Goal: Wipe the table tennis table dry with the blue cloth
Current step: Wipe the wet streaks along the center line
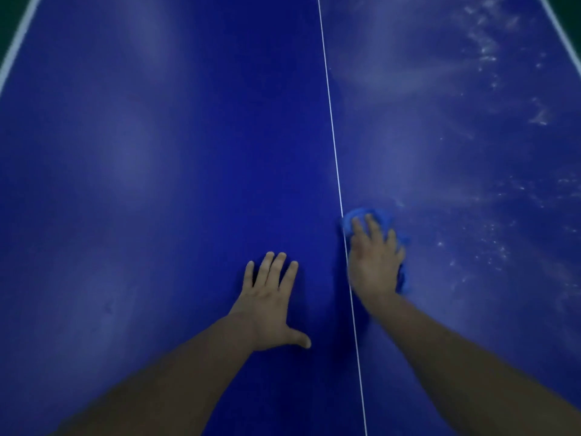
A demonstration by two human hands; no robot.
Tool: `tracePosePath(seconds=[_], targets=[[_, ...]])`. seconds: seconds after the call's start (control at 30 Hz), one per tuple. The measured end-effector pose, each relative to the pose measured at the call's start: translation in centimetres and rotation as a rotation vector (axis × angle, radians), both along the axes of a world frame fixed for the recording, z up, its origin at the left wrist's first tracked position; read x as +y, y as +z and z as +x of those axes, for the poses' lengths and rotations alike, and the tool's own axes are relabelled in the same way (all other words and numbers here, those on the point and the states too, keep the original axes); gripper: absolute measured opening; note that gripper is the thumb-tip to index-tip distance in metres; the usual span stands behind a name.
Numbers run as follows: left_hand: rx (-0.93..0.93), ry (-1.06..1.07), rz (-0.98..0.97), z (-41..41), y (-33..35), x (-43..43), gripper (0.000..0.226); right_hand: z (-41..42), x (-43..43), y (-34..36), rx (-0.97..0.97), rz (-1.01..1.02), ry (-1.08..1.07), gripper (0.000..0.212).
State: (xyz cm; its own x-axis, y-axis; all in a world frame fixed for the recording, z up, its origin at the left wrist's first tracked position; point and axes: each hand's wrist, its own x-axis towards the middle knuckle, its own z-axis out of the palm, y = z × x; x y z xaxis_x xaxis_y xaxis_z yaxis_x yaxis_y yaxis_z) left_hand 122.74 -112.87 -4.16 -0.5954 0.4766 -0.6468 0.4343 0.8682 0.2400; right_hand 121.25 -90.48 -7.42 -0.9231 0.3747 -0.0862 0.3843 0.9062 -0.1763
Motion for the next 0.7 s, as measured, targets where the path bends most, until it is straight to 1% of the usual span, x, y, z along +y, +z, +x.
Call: tracePosePath(seconds=[0.07, 0.1, 0.17, 0.23, 0.27, 0.33, 0.4, 0.43, 0.47, 0.5, 0.53, 0.6, 0.67, 0.7], targets=[[0.104, 0.013, -0.012, -2.3, 0.3, -1.0, 0.150, 0.2, -3.4, -0.9, -0.027, -0.030, 0.193, 0.047], [0.142, 0.014, -0.033, -4.0, 0.3, -1.4, 0.153, -1.2, -4.6, -1.1, -0.023, -0.066, 0.254, 0.047], [0.162, 0.031, -0.068, -7.8, 0.3, -1.3, 0.158, -5.3, -5.8, -1.3, 0.013, -0.099, 0.352, 0.045], [0.142, 0.063, -0.090, -11.2, 0.2, -0.4, 0.164, -9.2, -4.8, -2.1, -0.013, -0.043, 0.383, 0.047], [0.131, 0.076, -0.098, -12.8, 0.0, 0.3, 0.167, -11.2, -3.2, -2.1, -0.023, 0.014, 0.316, 0.051], [0.088, 0.102, -0.112, -14.7, -0.4, 1.4, 0.173, -13.6, 1.4, -1.6, -0.053, 0.046, 0.040, 0.054], [0.054, 0.112, -0.118, -15.3, -0.9, 1.7, 0.175, -12.6, 5.7, -0.9, -0.050, 0.007, -0.227, 0.054], [0.051, 0.114, -0.116, -15.3, -1.2, 1.7, 0.175, -11.4, 6.8, -0.4, -0.062, -0.024, -0.312, 0.053], [0.054, 0.115, -0.112, -15.3, -1.4, 1.6, 0.175, -10.0, 7.1, -0.1, -0.053, -0.029, -0.354, 0.051], [0.052, 0.117, -0.108, -15.2, -1.5, 1.5, 0.175, -8.6, 6.3, -0.2, -0.027, 0.004, -0.342, 0.049], [0.048, 0.118, -0.105, -15.2, -1.6, 1.5, 0.175, -7.1, 4.6, -0.2, 0.019, 0.040, -0.273, 0.049], [0.037, 0.118, -0.107, -15.2, -1.6, 1.5, 0.174, -5.7, 0.0, -0.8, -0.009, 0.038, -0.039, 0.052], [0.030, 0.121, -0.108, -15.2, -1.6, 1.4, 0.173, -7.2, -4.3, -1.3, -0.019, 0.005, 0.133, 0.053], [0.022, 0.124, -0.106, -15.2, -1.5, 1.4, 0.172, -8.8, -5.9, -1.0, -0.012, -0.027, 0.171, 0.052]])
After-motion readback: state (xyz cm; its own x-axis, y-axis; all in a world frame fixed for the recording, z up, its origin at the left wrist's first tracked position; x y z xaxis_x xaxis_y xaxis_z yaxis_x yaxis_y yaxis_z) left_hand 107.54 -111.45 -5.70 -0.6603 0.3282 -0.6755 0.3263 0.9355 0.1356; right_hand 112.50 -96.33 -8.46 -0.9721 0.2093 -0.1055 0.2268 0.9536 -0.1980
